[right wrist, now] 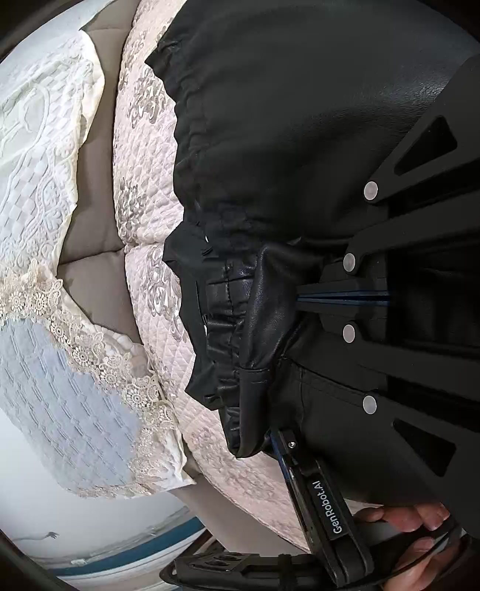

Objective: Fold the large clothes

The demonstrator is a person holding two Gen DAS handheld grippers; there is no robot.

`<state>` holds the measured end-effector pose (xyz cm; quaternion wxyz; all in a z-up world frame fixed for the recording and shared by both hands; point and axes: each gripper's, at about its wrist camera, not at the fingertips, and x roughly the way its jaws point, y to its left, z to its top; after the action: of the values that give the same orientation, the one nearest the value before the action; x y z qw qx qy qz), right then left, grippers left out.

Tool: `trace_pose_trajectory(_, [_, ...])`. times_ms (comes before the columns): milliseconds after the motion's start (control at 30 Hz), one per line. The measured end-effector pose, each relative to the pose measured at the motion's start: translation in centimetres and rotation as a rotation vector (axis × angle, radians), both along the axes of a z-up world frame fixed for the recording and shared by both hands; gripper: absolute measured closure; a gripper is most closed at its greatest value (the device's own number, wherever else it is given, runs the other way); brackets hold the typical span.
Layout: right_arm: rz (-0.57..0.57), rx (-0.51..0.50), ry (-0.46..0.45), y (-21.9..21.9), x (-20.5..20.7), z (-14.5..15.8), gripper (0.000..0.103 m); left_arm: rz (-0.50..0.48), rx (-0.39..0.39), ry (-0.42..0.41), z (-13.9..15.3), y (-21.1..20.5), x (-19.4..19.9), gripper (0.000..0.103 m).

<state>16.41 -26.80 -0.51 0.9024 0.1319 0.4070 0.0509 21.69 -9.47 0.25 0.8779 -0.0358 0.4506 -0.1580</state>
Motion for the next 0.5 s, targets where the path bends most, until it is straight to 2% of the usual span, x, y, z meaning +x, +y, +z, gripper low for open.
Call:
trace_pose_trajectory(133, [0.022, 0.014, 0.013, -0.1, 0.5, 0.4, 0.103, -0.007, 0.017, 0.0, 0.5, -0.1, -0.1, 0.071])
trace_pose_trajectory(200, [0.028, 0.023, 0.028, -0.6, 0.0, 1.8, 0.101, -0.021, 0.052, -0.018, 1.5, -0.1, -0.9, 0.071])
trace_pose_trajectory(300, [0.053, 0.026, -0.021, -0.8, -2.8, 4.5, 0.098, -0.044, -0.007, -0.036, 3.5, 0.6, -3.9, 0.071])
trace_pose_trajectory(367, [0.093, 0.003, -0.052, -0.3, -5.3, 5.9, 0.098, -0.079, -0.013, -0.077, 4.7, 0.4, -6.8, 0.07])
trace_pose_trajectory(400, [0.112, -0.005, -0.048, 0.0, -6.5, 6.1, 0.098, -0.094, -0.013, -0.085, 4.9, 0.2, -7.9, 0.07])
trace_pose_trajectory(500, [0.135, -0.029, 0.001, 0.5, -8.5, 4.5, 0.098, -0.131, -0.039, -0.034, 3.4, -0.2, -10.4, 0.069])
